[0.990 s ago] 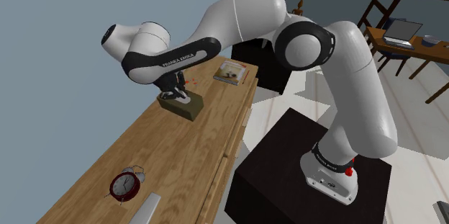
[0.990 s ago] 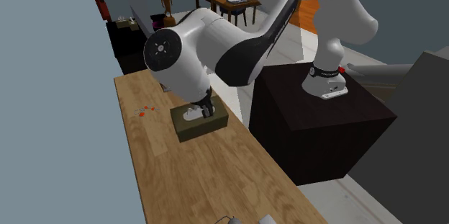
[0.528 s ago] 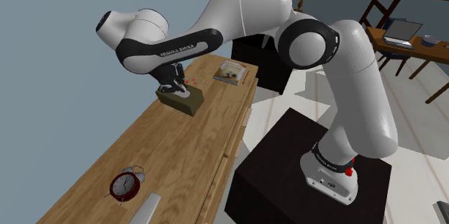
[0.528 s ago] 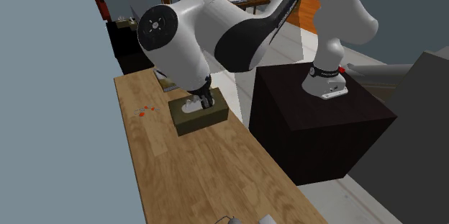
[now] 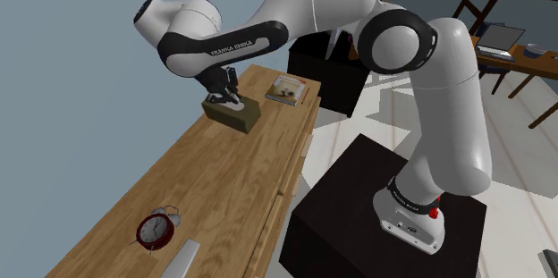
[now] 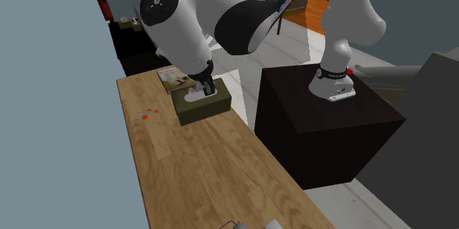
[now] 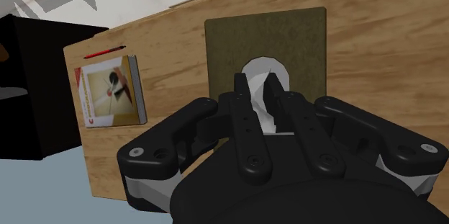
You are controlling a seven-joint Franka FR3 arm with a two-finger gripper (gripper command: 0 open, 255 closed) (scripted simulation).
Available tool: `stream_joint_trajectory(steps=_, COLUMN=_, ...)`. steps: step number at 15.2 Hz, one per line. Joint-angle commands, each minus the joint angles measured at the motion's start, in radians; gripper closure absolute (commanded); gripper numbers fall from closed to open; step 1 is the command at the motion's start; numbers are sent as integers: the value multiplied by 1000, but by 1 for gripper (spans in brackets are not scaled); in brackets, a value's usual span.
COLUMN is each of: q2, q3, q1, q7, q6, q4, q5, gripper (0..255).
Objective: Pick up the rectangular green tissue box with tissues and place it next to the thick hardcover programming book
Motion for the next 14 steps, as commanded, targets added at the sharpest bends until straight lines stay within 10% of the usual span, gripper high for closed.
stream_joint_trajectory(steps=1, q2=-38, q3=-7, q1=-40, q7=-29, q6=37, q4=-62, q5=-4, gripper=255)
stream_joint_trajectory(steps=14, q2=-192, q3=-84, q1=-258, q7=-231, q6=232, q4=-304, q5=-49, gripper=255)
